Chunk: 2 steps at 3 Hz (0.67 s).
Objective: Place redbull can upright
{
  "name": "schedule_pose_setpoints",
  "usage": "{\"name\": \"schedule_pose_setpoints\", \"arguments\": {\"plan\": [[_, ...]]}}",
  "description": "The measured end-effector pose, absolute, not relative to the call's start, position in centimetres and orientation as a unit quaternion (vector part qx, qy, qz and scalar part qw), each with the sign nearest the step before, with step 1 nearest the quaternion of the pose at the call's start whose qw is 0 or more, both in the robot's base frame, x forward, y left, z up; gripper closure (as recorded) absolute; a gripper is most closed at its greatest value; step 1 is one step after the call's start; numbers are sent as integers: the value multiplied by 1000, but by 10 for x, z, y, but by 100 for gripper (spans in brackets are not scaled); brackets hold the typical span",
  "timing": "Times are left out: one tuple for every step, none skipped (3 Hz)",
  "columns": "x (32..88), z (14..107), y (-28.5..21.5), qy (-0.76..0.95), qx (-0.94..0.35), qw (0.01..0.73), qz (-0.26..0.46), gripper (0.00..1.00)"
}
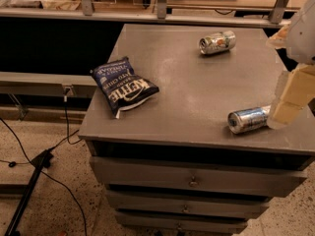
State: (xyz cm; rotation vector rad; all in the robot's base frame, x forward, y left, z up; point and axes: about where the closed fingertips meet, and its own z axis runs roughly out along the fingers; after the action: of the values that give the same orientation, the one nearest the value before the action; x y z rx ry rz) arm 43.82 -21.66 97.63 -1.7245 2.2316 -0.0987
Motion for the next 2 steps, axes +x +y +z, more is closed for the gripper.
{"name": "schedule_pose_setpoints", "arguments": {"plan": [[438,976,-217,781,-603,159,-35,0],[447,964,-222,780,-606,146,-64,0]]}}
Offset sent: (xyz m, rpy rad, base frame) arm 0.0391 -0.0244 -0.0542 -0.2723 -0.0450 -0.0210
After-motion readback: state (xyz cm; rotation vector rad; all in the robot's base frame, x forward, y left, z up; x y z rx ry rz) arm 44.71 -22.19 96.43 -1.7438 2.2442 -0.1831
